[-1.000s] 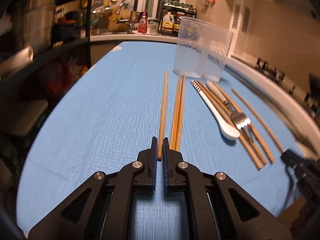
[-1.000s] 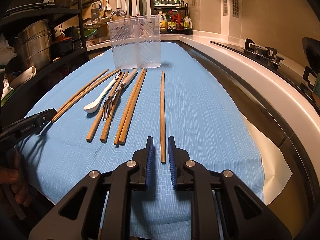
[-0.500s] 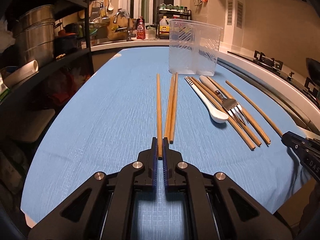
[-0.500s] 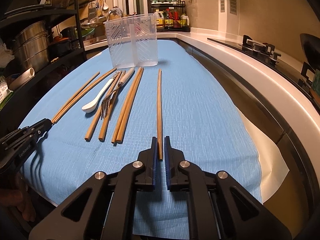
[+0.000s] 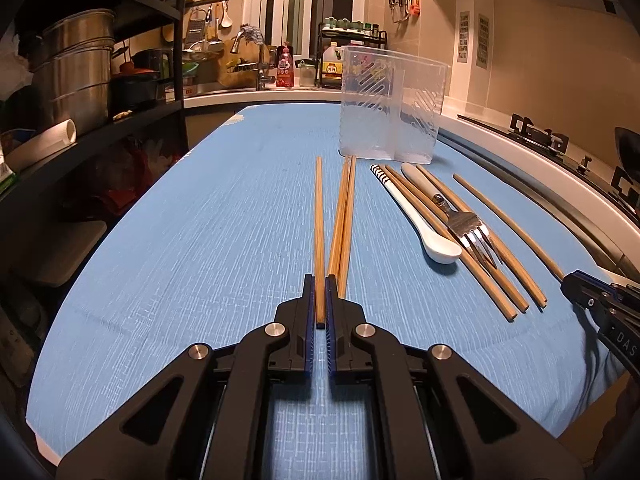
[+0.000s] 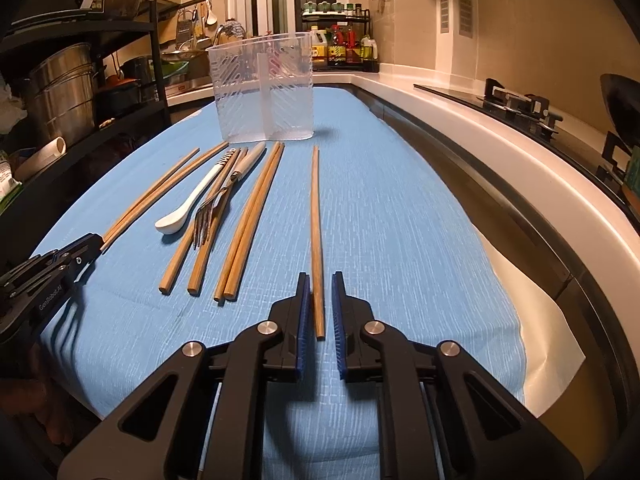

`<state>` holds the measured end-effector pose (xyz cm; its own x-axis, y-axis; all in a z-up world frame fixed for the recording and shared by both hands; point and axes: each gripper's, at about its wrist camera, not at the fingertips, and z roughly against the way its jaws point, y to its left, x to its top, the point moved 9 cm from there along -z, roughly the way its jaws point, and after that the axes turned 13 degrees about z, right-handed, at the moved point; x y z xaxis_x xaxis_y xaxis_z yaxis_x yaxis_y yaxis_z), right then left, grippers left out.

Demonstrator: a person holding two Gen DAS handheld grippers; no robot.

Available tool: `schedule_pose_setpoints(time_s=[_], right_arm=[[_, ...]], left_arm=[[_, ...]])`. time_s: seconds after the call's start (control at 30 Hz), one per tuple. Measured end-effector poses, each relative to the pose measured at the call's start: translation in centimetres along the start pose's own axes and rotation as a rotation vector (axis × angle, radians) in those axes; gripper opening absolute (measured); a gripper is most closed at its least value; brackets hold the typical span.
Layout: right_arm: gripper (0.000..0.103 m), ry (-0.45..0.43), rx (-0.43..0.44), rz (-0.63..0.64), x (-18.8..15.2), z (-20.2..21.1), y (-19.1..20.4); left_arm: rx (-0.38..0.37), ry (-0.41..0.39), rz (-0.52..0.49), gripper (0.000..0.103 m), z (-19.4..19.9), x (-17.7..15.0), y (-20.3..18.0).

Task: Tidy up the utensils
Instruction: 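Lift the held chopsticks off the board with both tools, then lower both chopsticks into the clear holder and open both tools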

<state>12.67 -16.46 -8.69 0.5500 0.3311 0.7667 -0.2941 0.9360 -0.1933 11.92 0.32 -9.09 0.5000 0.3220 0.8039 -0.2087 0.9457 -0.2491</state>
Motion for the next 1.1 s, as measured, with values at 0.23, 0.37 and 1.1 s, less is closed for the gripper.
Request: schedule_pose_setpoints(time_s=[0.23,0.37,1.1], right_arm=[[0.005,0.017,-0.006,-0.002,0.6,1.2,0.0],[0.005,-0.004,-0.015,0.013,1.5,3.2,0.3],[0.005,-0.219,-0.074,0.083,10.4,13.2,-0.9]], left_arm=[[-0.004,0.005,0.025,0.005,0.5,0.6,0.6],[-0.01,-0.029,0.032,0.005,2.0,1.8,1.2],[-0.117,-0.177,-0.001,0.005,9.3,9.5,-1.8]])
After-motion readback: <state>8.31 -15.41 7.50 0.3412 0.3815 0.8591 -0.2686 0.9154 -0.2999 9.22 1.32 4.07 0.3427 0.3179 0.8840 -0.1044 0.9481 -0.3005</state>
